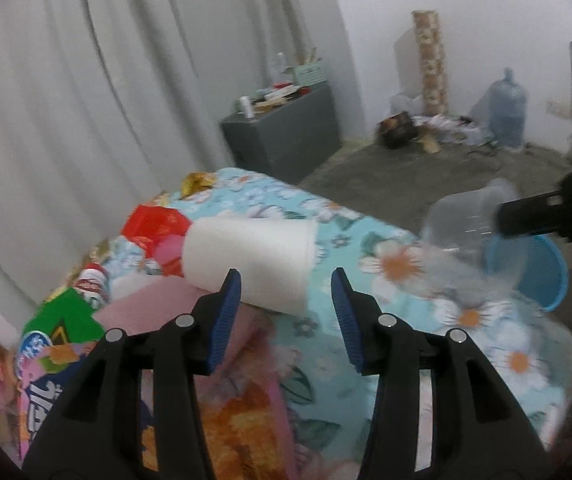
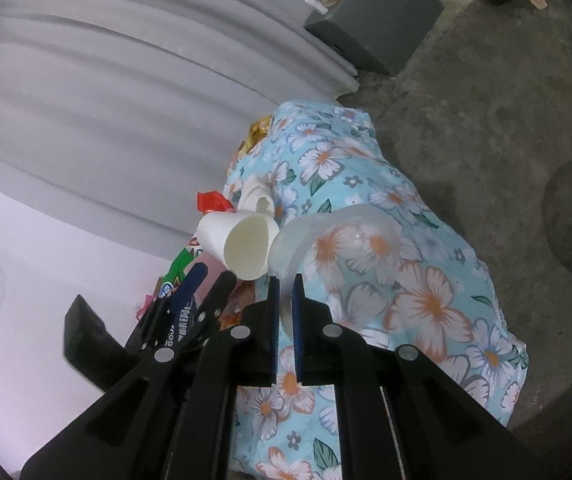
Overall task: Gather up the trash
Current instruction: 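Grasp the white paper cup with the left gripper while the right gripper holds the clear cup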
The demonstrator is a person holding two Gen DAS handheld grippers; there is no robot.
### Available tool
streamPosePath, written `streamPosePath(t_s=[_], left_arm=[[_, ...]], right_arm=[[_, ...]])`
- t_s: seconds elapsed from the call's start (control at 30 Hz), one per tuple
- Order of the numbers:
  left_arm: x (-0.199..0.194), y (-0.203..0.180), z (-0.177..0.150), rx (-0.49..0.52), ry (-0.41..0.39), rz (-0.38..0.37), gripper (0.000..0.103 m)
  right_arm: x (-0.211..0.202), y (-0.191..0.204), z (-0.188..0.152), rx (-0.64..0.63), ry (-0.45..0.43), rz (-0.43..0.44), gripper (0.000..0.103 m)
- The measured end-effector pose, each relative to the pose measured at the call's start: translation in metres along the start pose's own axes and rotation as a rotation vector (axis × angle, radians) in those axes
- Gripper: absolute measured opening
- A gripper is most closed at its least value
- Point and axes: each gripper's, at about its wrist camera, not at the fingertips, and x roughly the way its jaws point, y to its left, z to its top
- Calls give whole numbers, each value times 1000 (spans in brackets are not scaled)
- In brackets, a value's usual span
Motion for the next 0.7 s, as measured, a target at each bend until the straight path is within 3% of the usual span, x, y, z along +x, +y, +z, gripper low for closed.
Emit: streamPosePath(t_s=[0.1, 0.17, 0.23, 0.33, 0.7], left_arm=[[4, 3, 2, -30, 11, 17, 33], [5, 5, 3, -44, 12, 22, 27], [4, 7, 4, -60, 11, 22, 14], [2, 11, 6, -82, 8, 22, 8], [-29, 39, 10, -230, -46, -52, 0]], right_arm=[[-1, -3, -1, 6, -2, 10, 6], [-3, -4, -1, 6, -2, 12, 6], [-4, -5, -2, 7, -3, 14, 6], [-5, -6, -2, 10, -5, 14, 6], [-11, -7, -5, 17, -18, 12, 6]])
